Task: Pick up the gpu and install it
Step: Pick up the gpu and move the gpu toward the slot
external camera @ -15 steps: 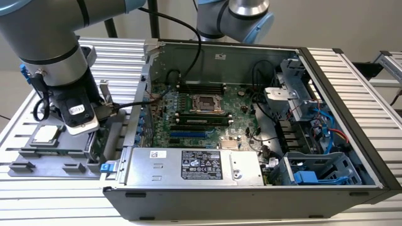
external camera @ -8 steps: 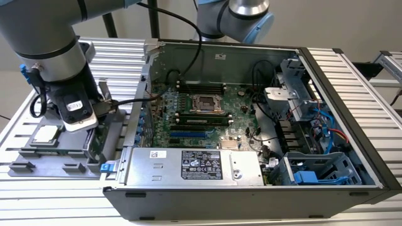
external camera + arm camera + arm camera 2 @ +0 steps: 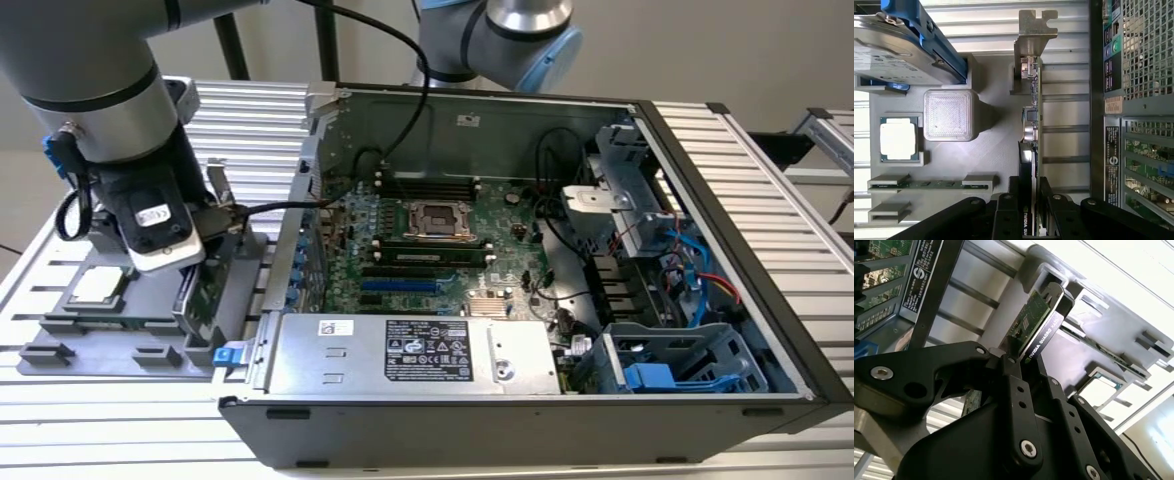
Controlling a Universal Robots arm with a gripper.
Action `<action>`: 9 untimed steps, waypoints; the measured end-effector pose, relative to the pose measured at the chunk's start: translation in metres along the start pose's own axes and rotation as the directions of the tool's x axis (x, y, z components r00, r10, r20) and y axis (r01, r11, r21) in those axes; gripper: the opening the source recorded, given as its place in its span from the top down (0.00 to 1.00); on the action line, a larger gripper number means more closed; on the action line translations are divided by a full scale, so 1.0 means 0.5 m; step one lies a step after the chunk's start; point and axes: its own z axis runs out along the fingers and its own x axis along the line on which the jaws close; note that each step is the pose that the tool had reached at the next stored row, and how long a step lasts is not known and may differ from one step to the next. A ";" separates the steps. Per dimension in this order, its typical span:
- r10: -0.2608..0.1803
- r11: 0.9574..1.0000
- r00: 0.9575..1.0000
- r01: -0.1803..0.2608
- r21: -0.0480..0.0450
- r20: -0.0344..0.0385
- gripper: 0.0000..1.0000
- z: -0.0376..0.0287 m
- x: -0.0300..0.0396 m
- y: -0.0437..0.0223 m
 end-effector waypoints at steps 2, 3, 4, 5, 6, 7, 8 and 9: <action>0.000 1.000 1.000 0.000 0.000 0.000 1.00 -0.005 0.000 0.000; 0.000 1.000 1.000 0.000 0.000 0.000 1.00 -0.007 0.000 0.000; 0.000 1.000 1.000 0.000 0.000 0.000 1.00 -0.009 0.000 0.000; 0.000 1.000 1.000 0.000 0.000 0.000 1.00 -0.011 0.000 0.001; 0.000 1.000 1.000 0.000 0.000 0.000 1.00 -0.014 0.000 0.001; 0.000 1.000 1.000 0.000 0.000 0.000 1.00 -0.016 0.000 0.001; 0.000 1.000 1.000 0.000 0.000 0.000 1.00 -0.019 0.000 0.001; 0.000 1.000 1.000 0.000 0.000 0.000 1.00 -0.021 0.000 0.001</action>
